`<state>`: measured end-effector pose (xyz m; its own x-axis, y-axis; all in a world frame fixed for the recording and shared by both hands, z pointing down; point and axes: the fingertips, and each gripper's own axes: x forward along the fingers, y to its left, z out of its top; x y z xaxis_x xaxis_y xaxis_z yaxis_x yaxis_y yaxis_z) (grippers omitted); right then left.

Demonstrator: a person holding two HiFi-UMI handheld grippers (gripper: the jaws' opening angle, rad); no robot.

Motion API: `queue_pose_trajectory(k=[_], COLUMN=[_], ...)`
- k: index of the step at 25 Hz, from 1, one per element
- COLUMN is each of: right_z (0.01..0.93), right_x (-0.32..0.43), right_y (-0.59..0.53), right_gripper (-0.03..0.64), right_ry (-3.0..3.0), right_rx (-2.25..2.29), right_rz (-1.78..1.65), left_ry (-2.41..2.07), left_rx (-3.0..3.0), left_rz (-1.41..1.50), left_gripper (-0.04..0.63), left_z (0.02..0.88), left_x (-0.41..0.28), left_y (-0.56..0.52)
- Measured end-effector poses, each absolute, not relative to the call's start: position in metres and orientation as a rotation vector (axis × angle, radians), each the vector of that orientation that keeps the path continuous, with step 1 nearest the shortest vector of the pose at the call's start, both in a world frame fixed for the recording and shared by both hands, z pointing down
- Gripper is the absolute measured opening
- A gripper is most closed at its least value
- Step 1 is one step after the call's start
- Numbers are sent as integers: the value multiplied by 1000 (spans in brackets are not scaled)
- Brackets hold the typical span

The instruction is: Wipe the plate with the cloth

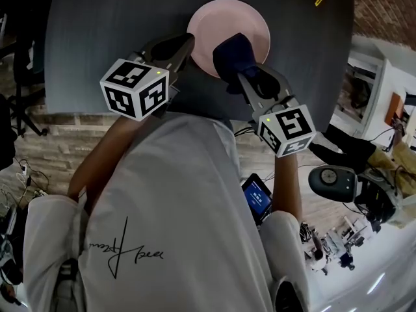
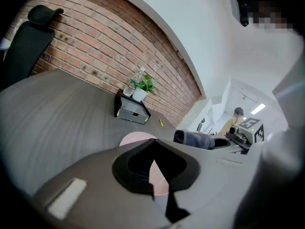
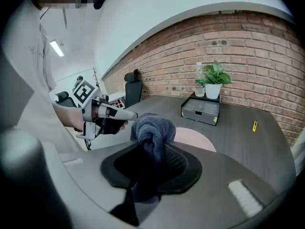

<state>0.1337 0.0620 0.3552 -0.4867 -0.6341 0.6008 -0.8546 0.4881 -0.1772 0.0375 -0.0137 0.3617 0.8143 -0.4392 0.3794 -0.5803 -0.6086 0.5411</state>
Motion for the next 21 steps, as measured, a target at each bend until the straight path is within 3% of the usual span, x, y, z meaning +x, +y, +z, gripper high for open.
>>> queue_pose_trajectory(k=[21], right_z=[324], right_x=[124], right_y=[85], right_gripper=[97], right_ry=[-2325], right_rx=[1278], right_rz=[630], left_ry=[-672], left_rx=[2371], left_rz=[233], left_gripper=[14], left_z=[339], left_x=[34], left_y=[8])
